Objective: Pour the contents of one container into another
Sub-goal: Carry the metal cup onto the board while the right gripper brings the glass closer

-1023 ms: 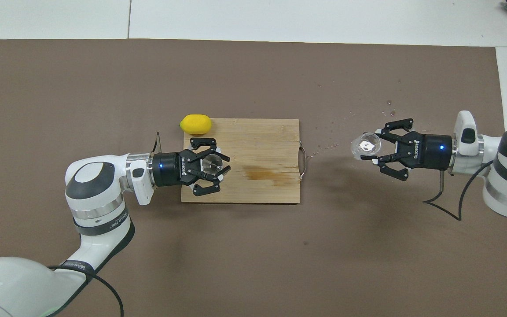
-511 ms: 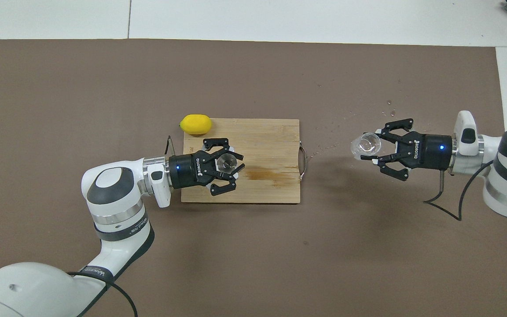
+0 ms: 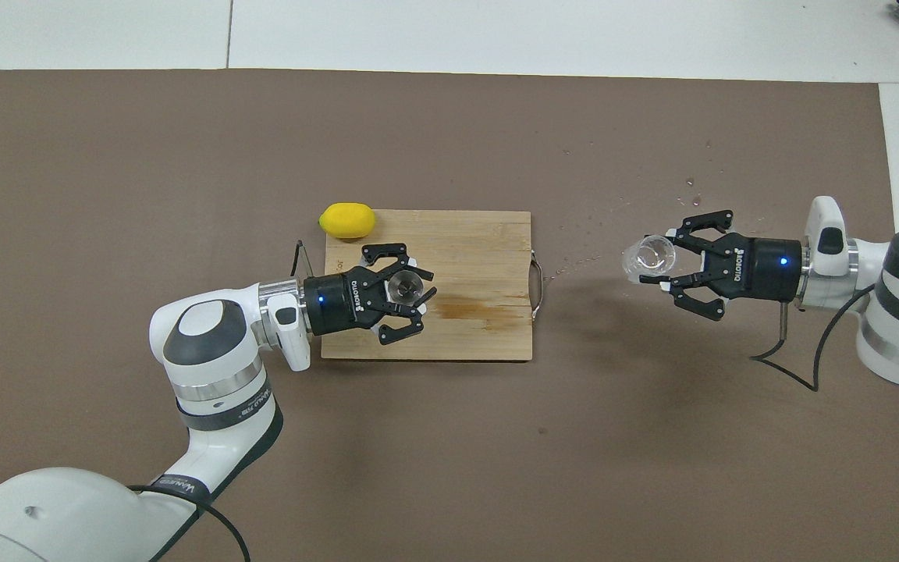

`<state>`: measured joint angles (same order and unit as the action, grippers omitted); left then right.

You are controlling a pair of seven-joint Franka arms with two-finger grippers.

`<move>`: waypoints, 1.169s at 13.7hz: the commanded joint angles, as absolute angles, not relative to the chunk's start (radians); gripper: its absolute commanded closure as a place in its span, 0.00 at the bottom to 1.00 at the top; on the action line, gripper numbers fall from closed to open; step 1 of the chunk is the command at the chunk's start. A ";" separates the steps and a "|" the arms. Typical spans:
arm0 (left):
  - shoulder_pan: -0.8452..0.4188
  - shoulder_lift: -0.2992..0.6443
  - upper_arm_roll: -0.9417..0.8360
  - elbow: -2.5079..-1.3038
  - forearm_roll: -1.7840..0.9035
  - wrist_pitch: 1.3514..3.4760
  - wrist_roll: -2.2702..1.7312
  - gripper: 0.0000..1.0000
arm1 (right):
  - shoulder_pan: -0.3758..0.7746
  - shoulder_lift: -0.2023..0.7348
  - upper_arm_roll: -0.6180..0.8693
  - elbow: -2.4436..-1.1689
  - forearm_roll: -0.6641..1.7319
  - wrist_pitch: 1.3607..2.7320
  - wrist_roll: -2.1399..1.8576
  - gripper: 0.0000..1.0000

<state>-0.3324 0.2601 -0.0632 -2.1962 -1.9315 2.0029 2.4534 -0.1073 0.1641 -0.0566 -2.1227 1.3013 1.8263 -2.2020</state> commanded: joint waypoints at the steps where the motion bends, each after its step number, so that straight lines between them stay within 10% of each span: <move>1: -0.365 0.250 -0.051 -2.214 -1.980 2.028 2.493 0.91 | -0.121 0.137 -0.052 -2.143 1.301 1.810 -2.200 1.00; 14: -0.387 0.324 -0.051 -2.183 -2.029 2.019 2.553 0.88 | -0.086 0.137 -0.051 -2.145 1.302 1.815 -2.206 1.00; 16: -0.387 0.324 -0.051 -2.181 -2.029 2.019 2.551 0.57 | -0.072 0.137 -0.049 -2.145 1.324 1.816 -2.210 1.00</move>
<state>-0.3632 0.3162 -0.0639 -2.1908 -2.0027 2.0089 2.5261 -0.0844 0.1641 -0.0492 -2.1227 1.3041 1.8260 -2.2025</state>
